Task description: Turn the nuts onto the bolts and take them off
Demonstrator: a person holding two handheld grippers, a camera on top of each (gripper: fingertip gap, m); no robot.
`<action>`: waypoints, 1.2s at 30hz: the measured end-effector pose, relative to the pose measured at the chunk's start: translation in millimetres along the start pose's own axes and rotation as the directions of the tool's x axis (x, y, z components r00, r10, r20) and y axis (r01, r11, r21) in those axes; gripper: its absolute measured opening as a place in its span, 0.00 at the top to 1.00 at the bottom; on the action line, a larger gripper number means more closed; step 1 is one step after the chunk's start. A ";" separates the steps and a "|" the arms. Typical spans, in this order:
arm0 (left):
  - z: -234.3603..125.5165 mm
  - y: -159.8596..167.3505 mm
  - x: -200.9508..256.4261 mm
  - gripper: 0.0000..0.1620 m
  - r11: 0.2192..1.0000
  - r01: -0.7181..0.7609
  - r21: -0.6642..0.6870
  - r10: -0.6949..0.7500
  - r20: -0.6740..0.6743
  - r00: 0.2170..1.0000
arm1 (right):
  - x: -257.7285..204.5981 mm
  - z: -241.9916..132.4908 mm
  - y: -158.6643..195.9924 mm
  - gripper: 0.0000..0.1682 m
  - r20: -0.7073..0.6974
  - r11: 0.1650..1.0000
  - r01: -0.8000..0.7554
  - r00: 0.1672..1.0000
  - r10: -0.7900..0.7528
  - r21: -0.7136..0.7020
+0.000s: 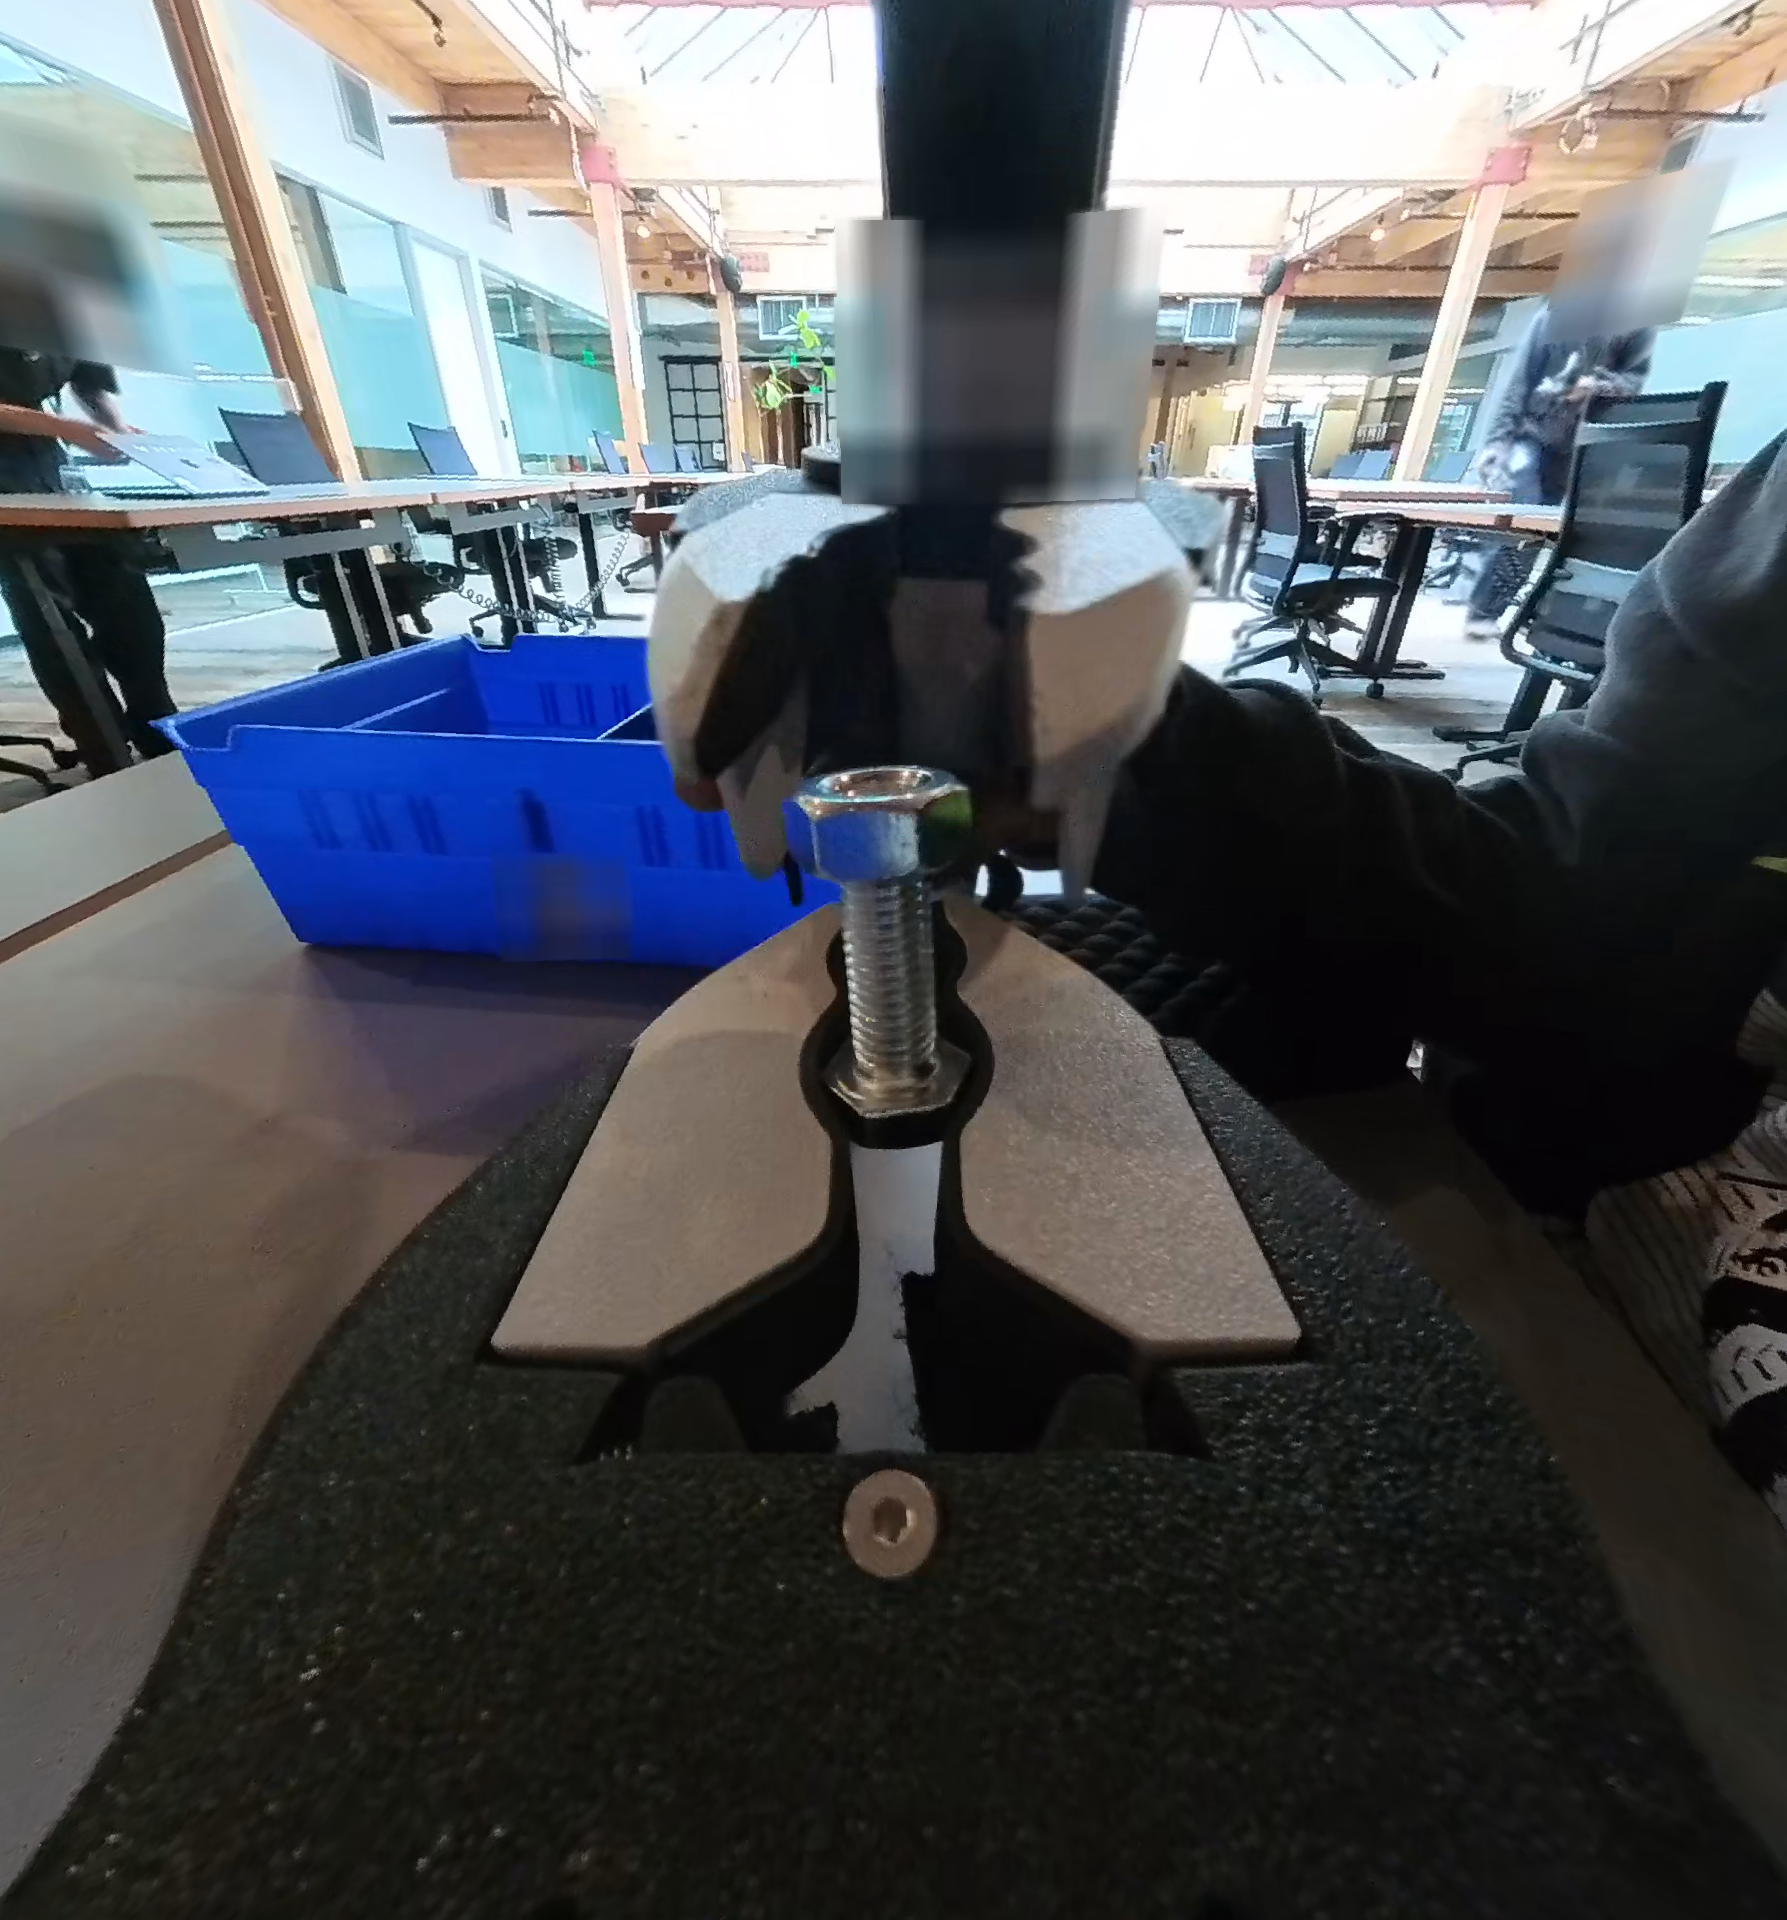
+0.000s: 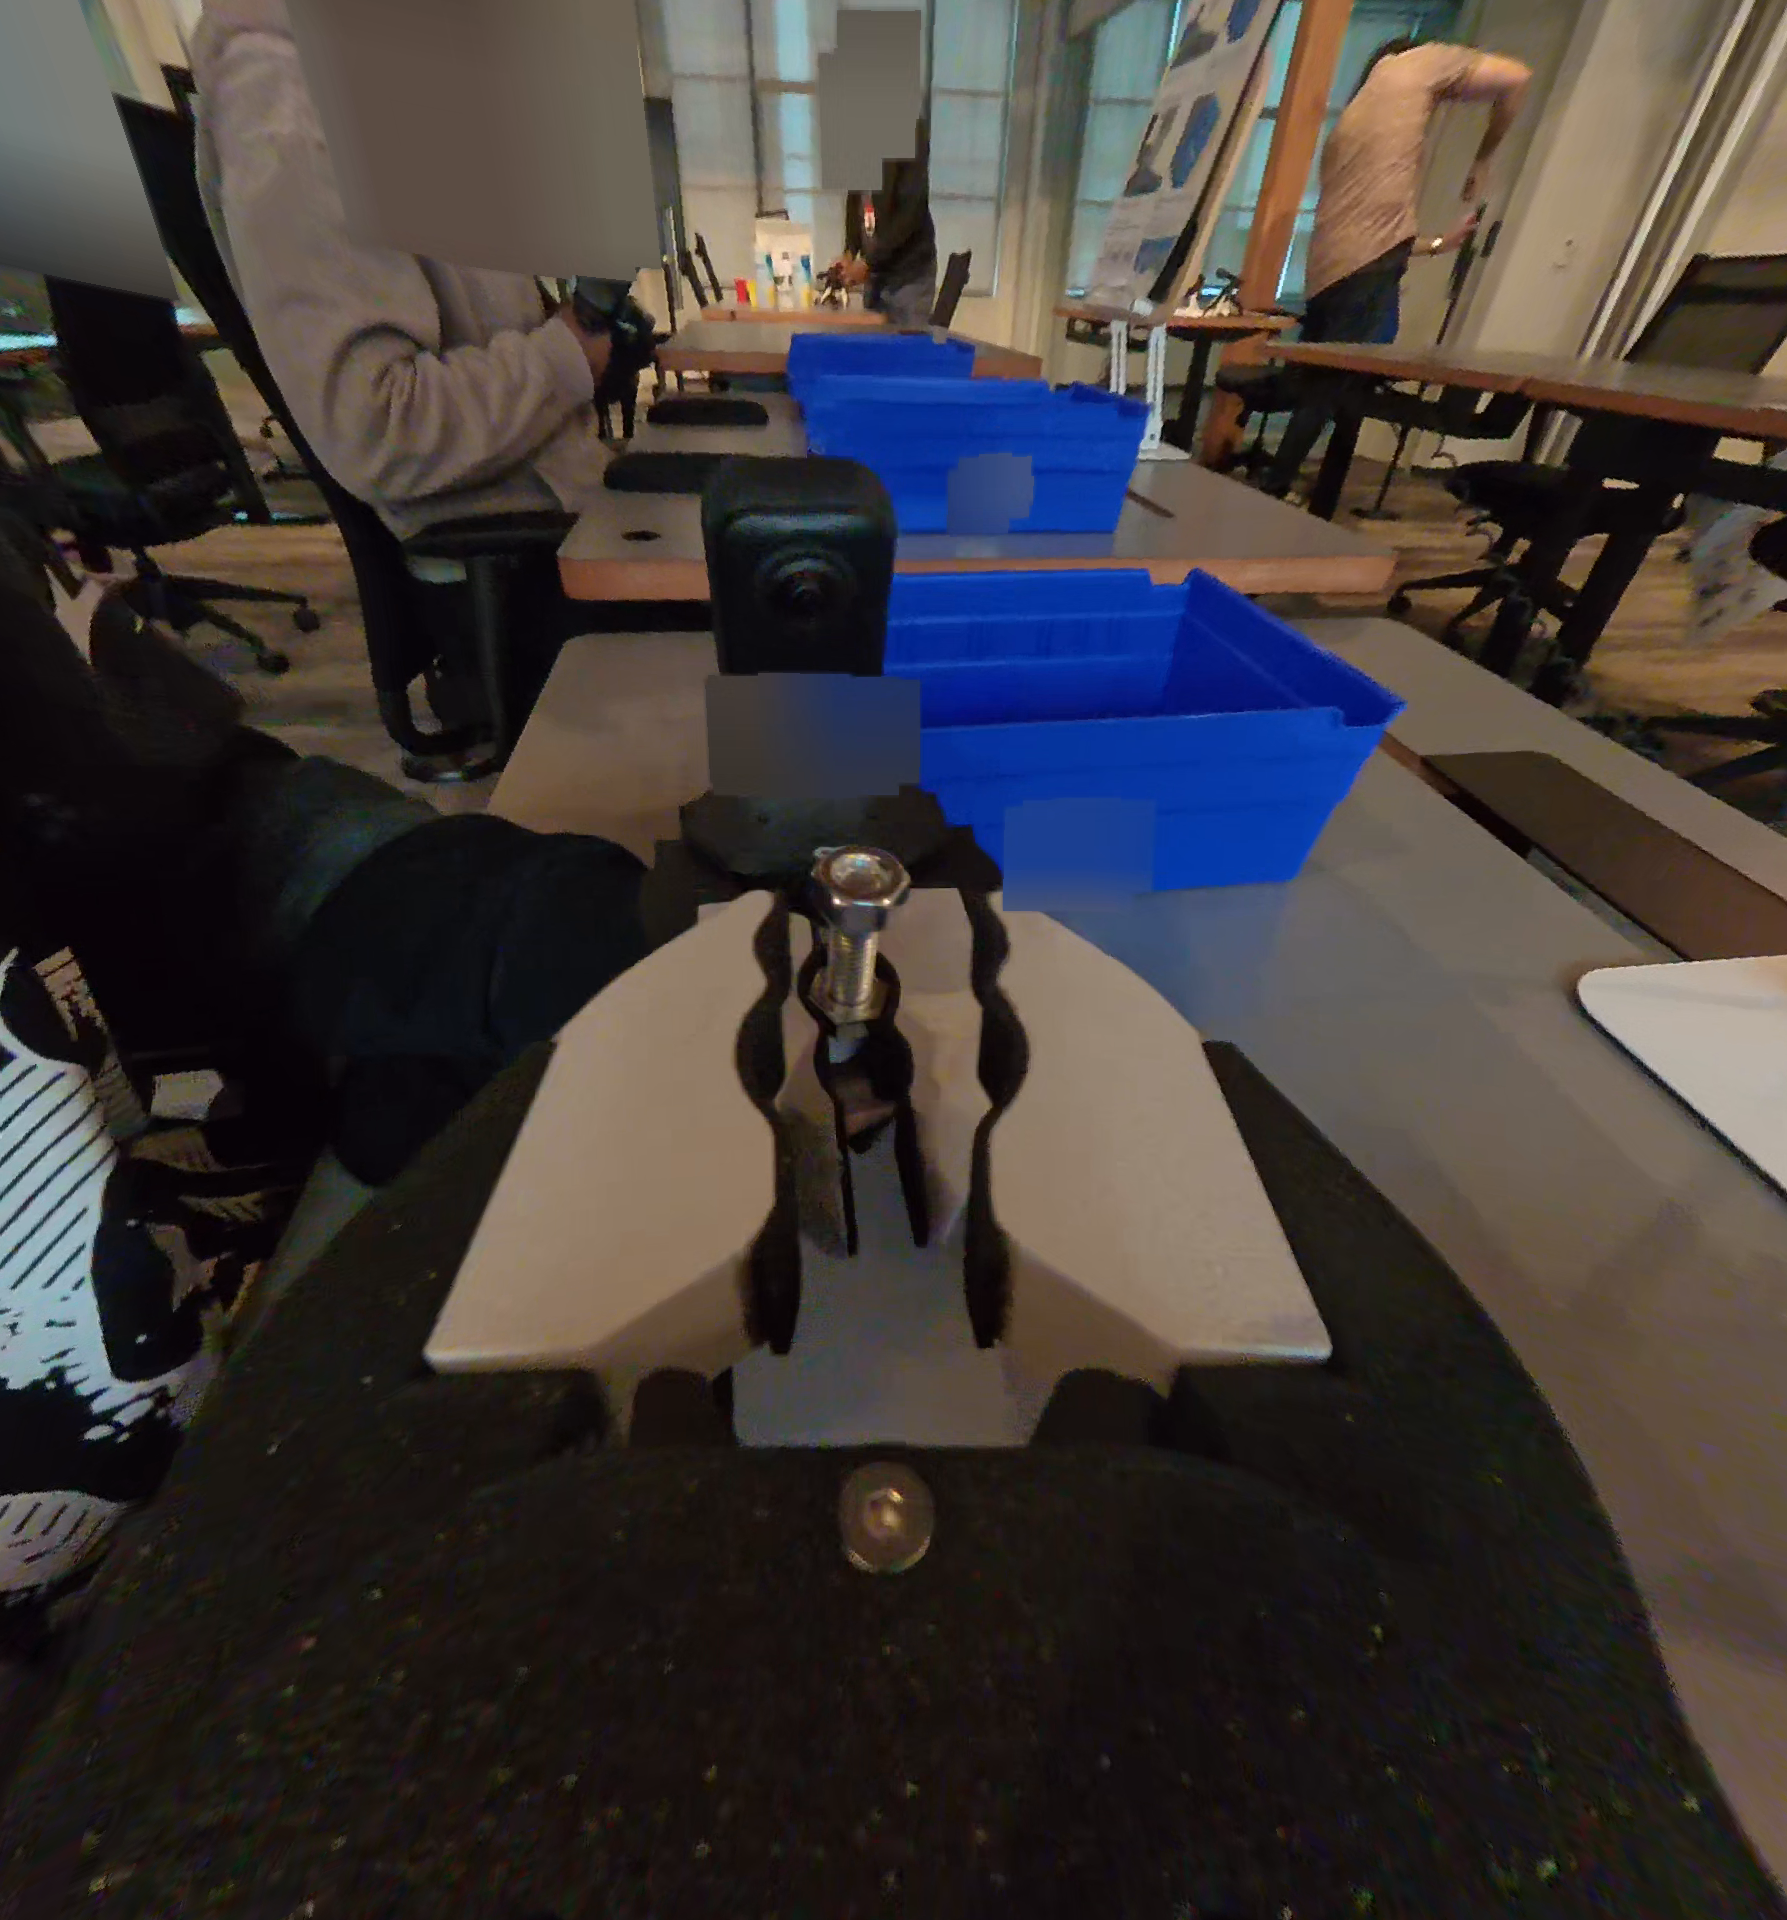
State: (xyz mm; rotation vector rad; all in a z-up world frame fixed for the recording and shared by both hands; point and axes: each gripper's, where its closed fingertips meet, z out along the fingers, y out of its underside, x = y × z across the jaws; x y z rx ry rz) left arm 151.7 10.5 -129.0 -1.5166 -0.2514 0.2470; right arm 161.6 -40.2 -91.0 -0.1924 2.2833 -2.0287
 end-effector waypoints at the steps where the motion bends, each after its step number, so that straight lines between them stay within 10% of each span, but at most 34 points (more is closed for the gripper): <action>1: 0.1 0.2 0.0 0.92 1.000 -0.001 -0.002 0.001 0.000 1.000 | -1.7 4.4 0.8 0.78 0.003 1.000 0.003 1.000 -0.003 -0.008; 13: -1.3 -2.9 0.3 0.93 1.000 0.004 0.018 -0.004 -0.004 1.000 | 6.6 -4.6 3.6 1.00 -0.040 1.000 0.015 0.999 -0.015 -0.008; 22: 0.4 -0.6 1.3 0.92 1.000 -0.005 0.003 0.005 -0.006 1.000 | -1.3 6.6 -5.0 0.81 -0.001 0.999 -0.026 1.000 0.026 0.029; 31: -0.5 -2.5 0.7 0.92 1.000 0.005 0.017 -0.004 -0.009 1.000 | 3.5 -3.3 1.6 1.00 -0.032 1.000 0.013 0.999 -0.013 0.001; 36: 0.2 -2.6 1.3 0.92 1.000 0.003 0.017 -0.003 -0.013 1.000 | 0.3 -8.1 -9.3 0.90 -0.009 0.998 0.022 1.000 -0.021 0.066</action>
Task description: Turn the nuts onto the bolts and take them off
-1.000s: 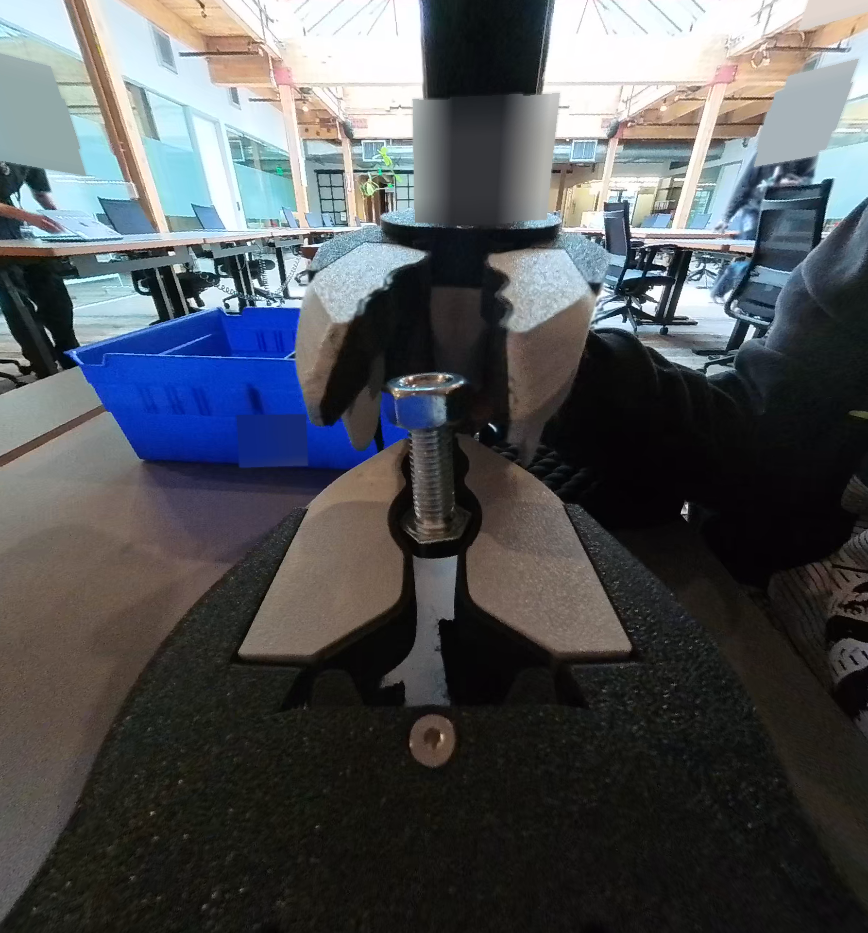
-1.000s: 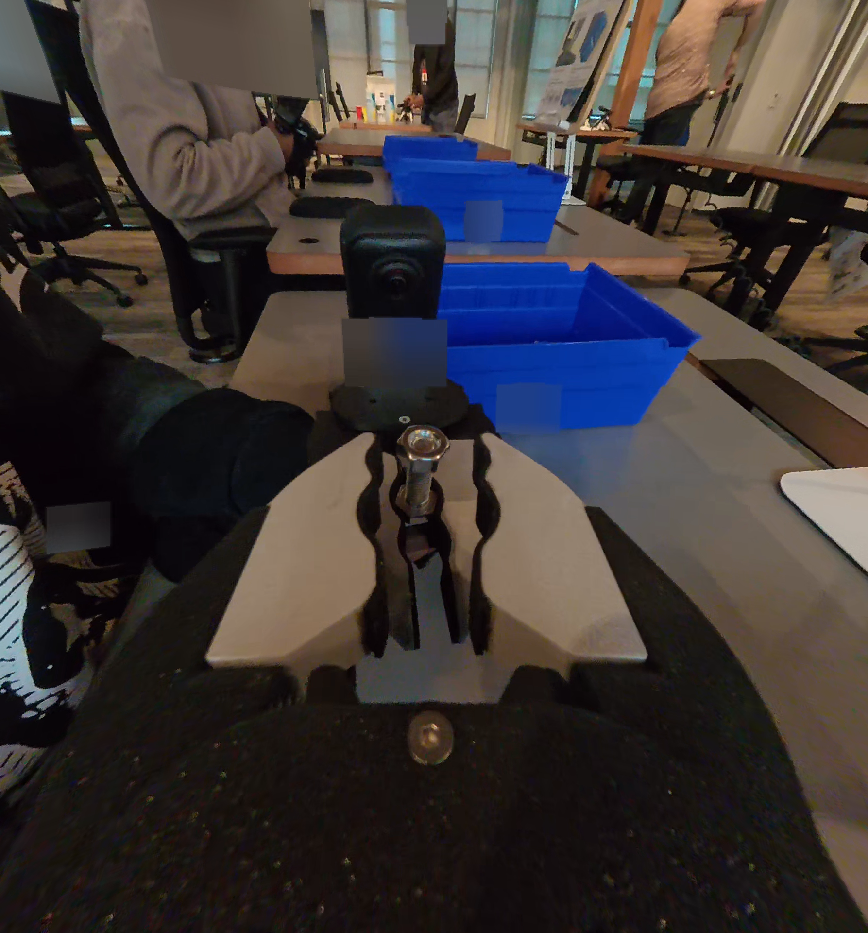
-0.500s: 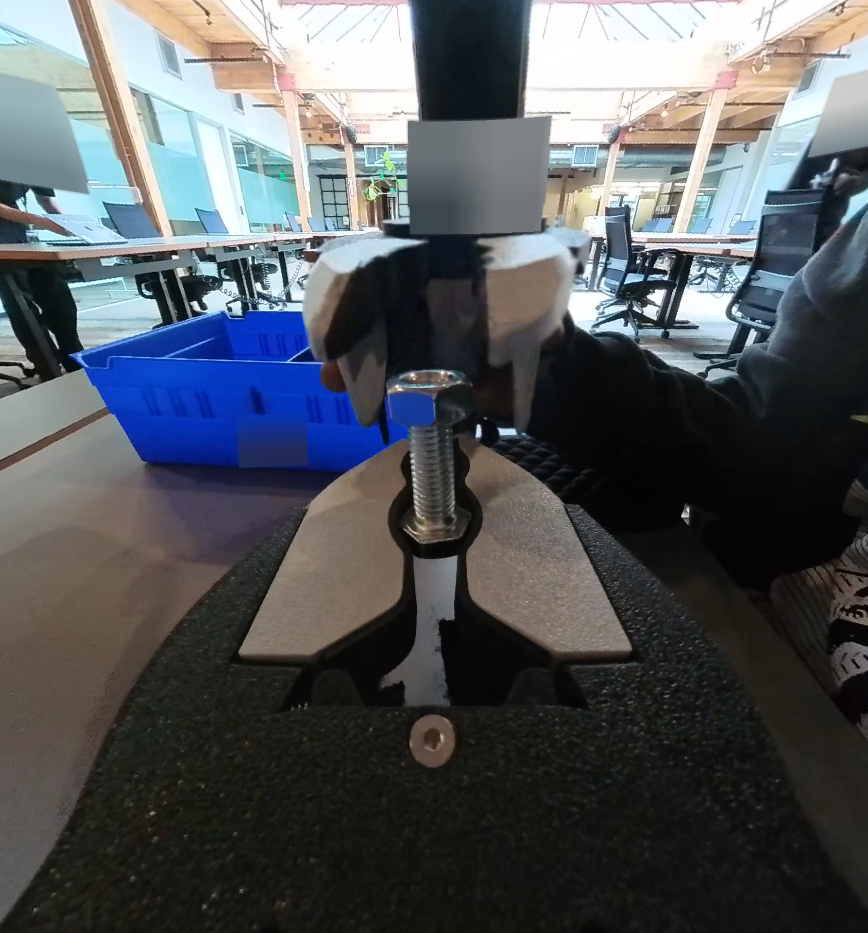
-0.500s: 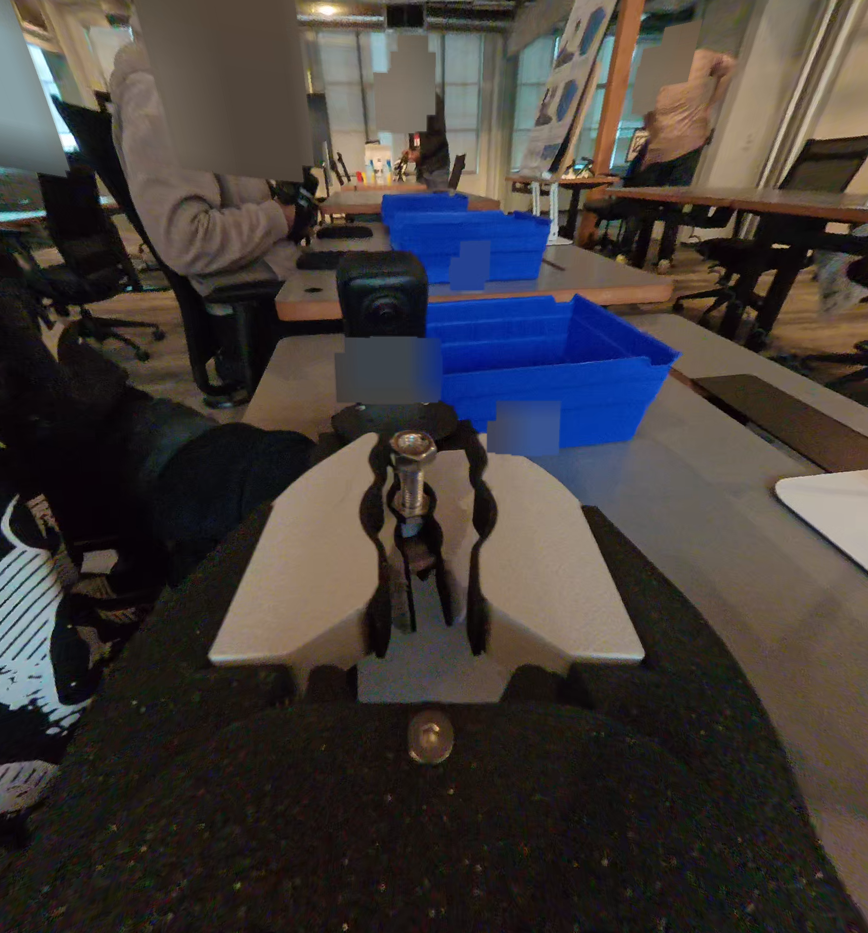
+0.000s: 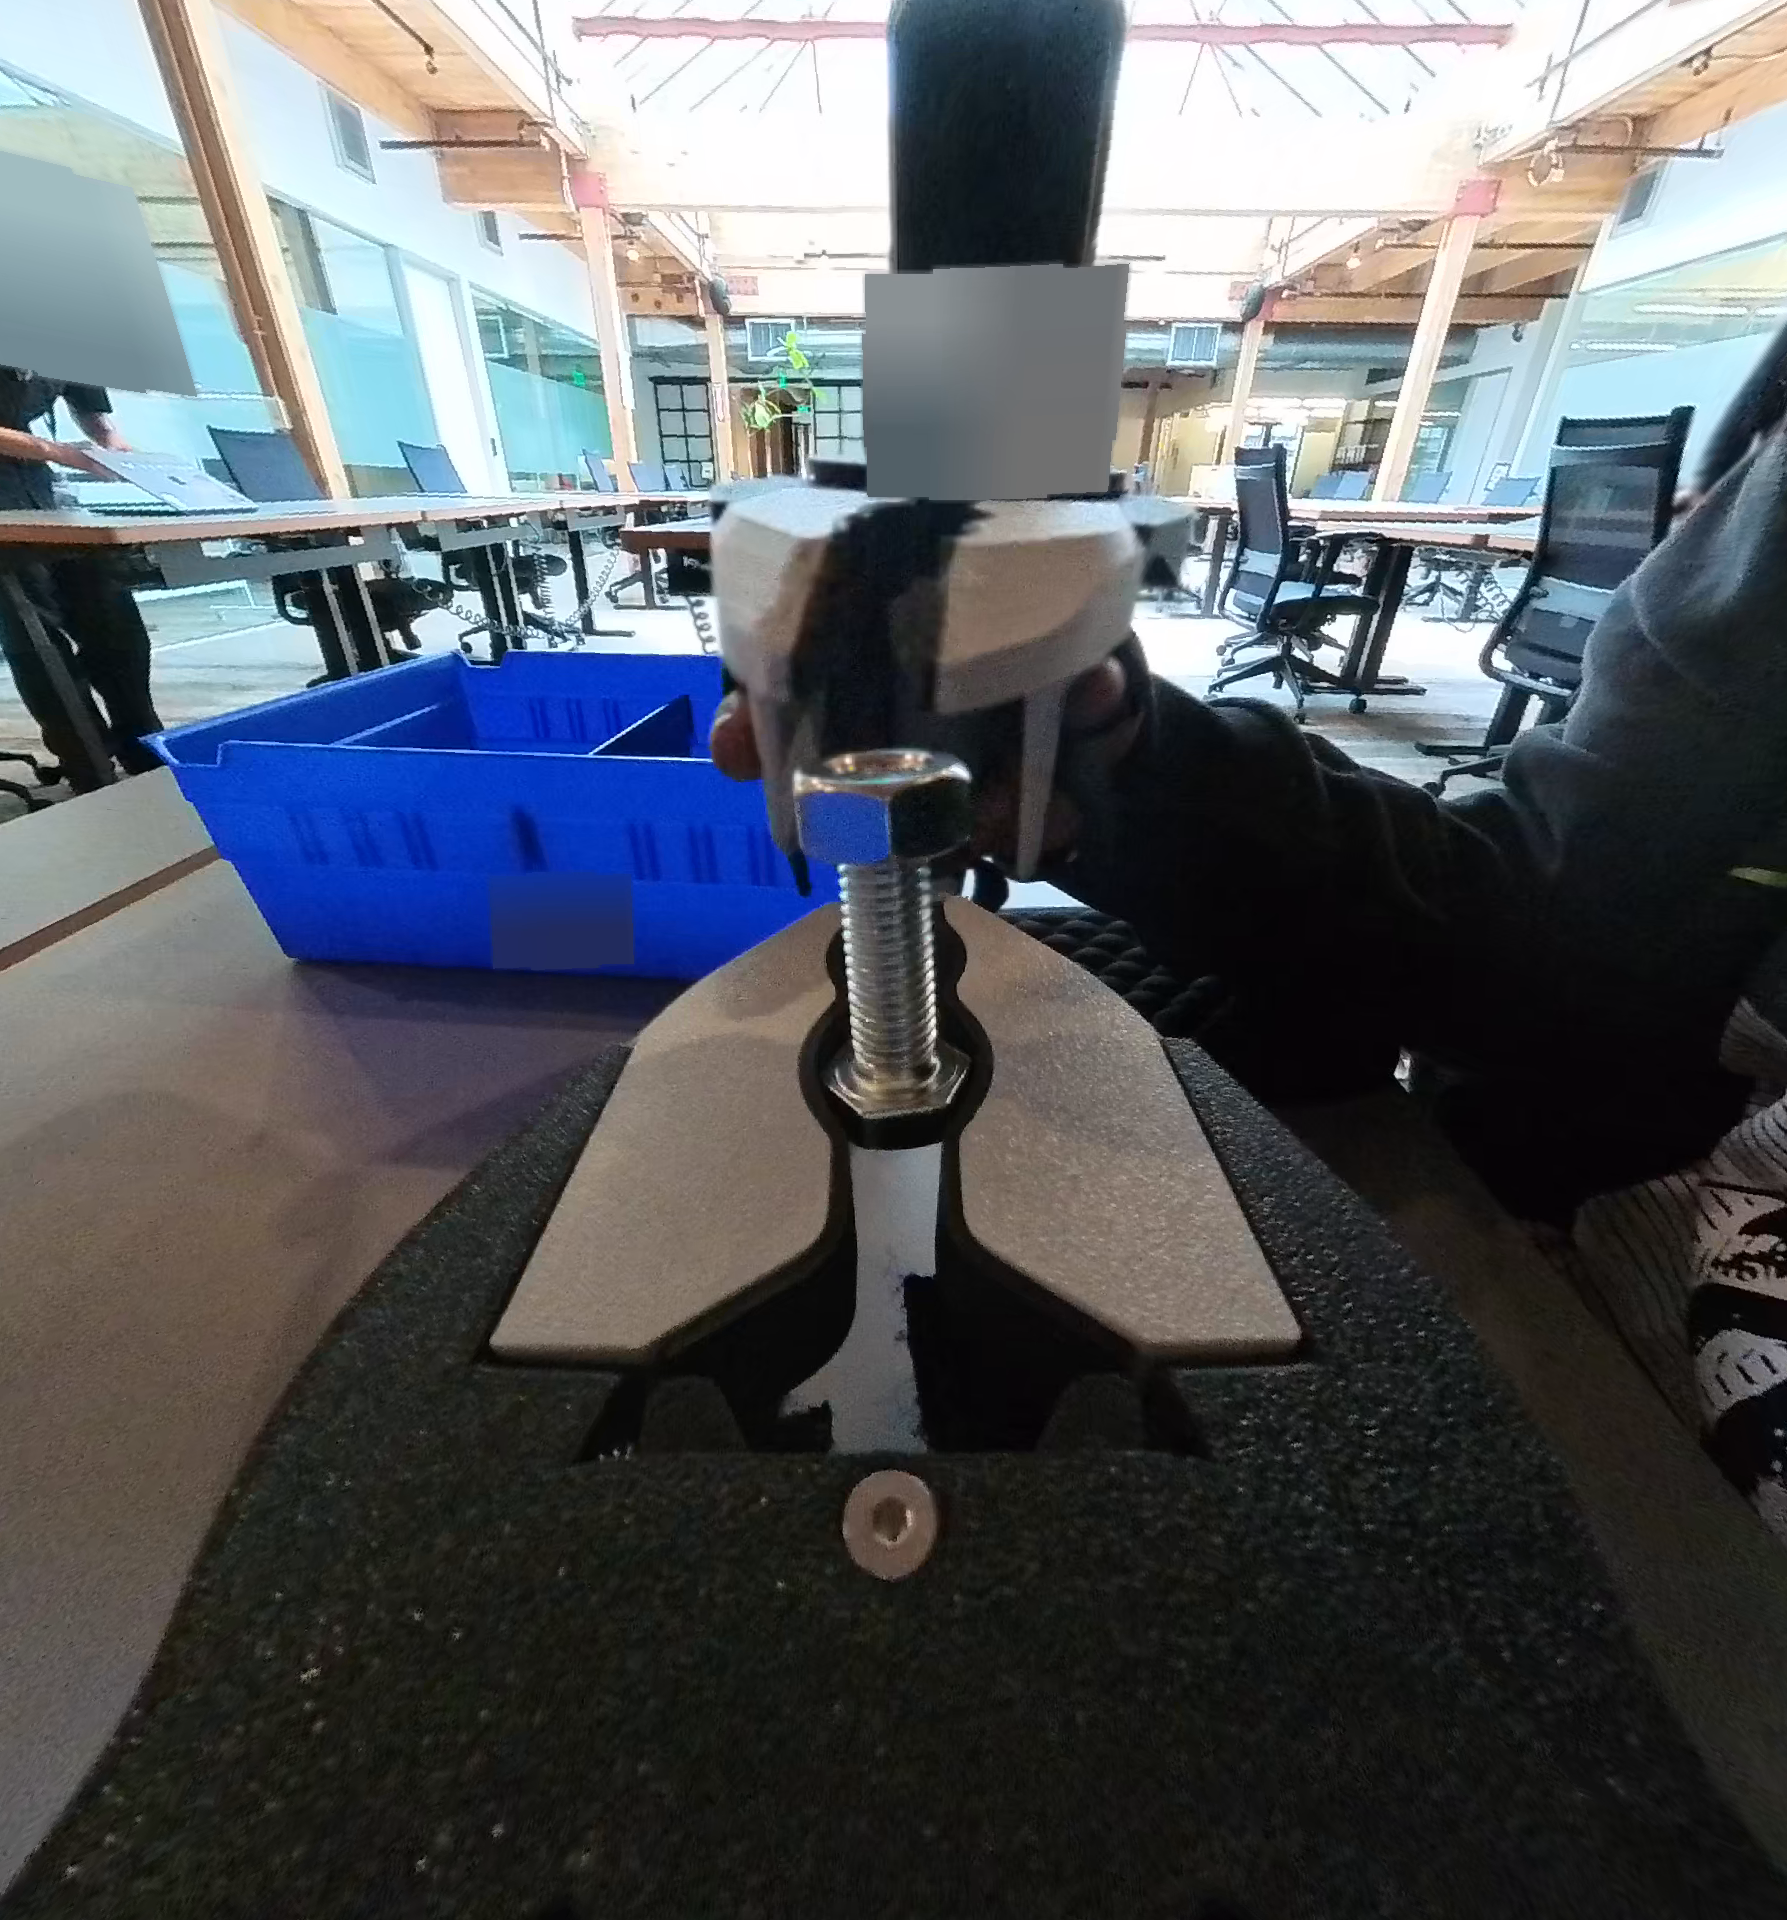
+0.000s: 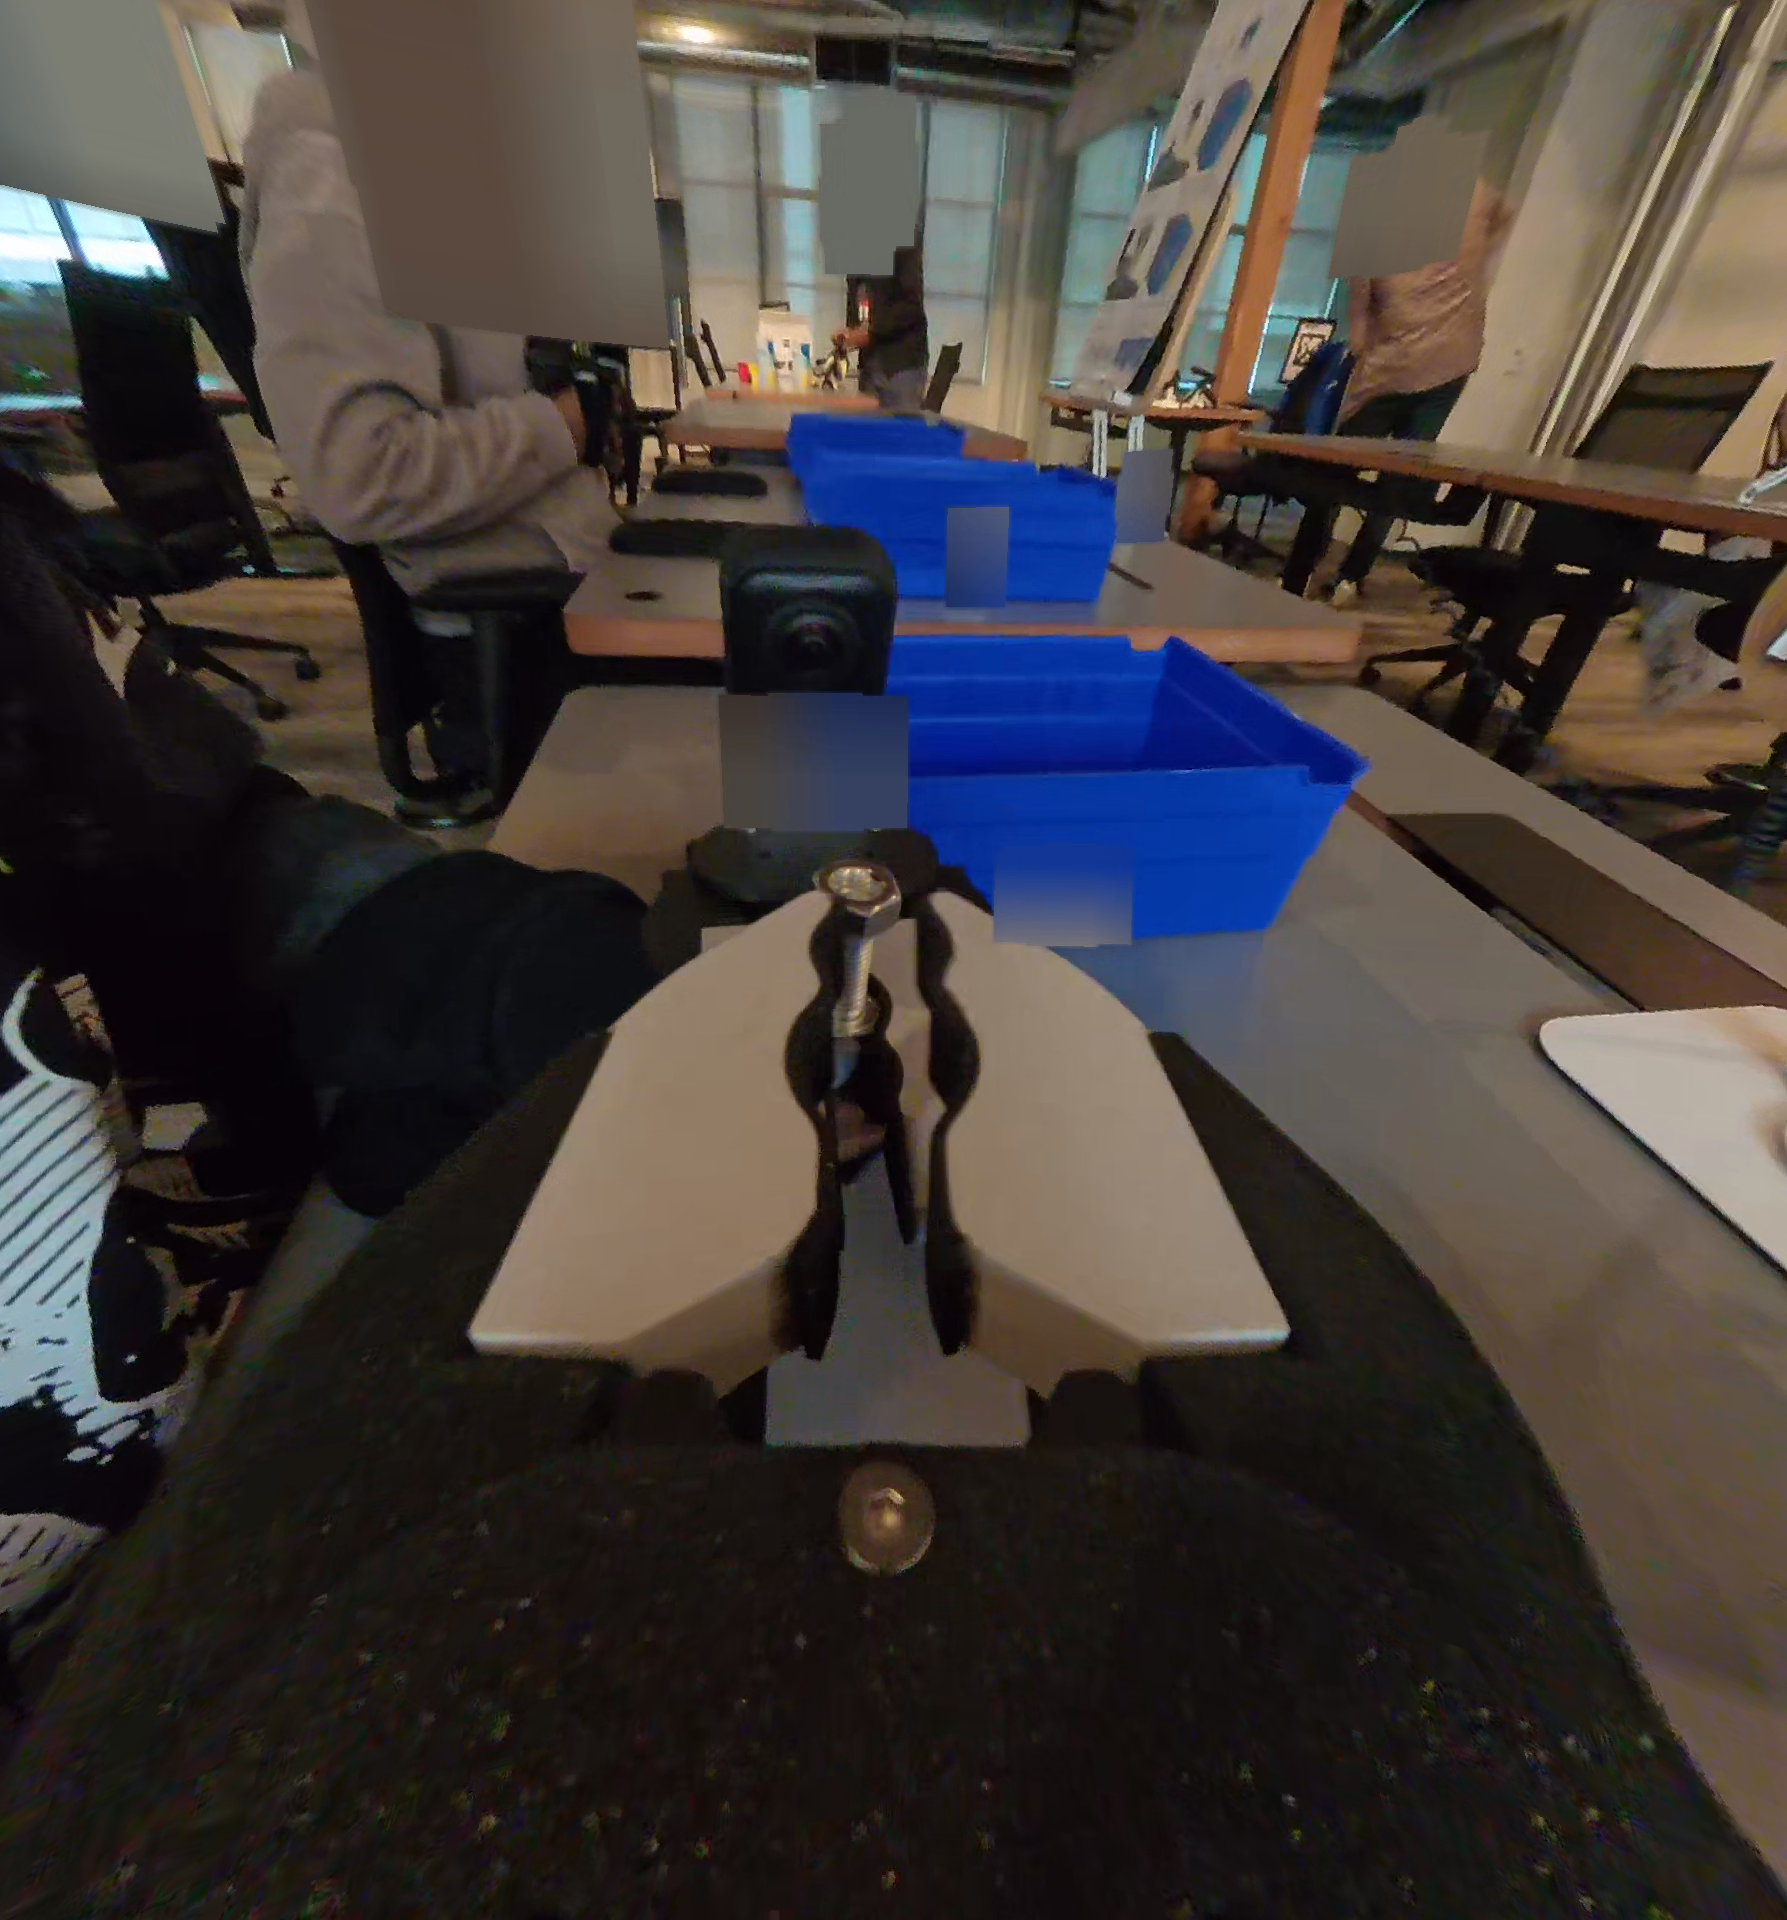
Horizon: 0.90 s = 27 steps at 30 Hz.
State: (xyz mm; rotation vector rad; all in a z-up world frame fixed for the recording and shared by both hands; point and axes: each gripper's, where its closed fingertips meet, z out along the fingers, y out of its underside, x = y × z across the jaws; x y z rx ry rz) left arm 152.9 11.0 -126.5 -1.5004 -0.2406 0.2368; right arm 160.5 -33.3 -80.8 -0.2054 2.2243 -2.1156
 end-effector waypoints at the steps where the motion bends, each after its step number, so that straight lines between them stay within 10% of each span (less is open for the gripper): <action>1: 0.0 0.3 0.1 0.92 1.000 -0.001 -0.002 0.001 0.000 1.000 | -1.3 2.6 2.8 0.88 0.005 1.000 0.005 1.000 -0.005 -0.020; 9: 0.2 0.4 0.6 0.92 1.000 -0.003 -0.003 0.003 -0.001 1.000 | -7.0 19.2 7.4 0.83 0.021 0.999 -0.007 1.000 0.008 -0.052; 18: -0.6 -1.5 0.4 0.93 1.000 -0.002 0.007 0.002 -0.002 1.000 | 10.6 -6.4 1.7 1.00 -0.048 0.999 -0.037 0.998 0.038 0.010; 27: -0.9 -0.9 0.0 0.92 1.000 -0.004 0.003 0.004 0.001 1.000 | -4.7 18.2 8.3 0.83 0.004 0.998 -0.003 1.000 0.003 -0.065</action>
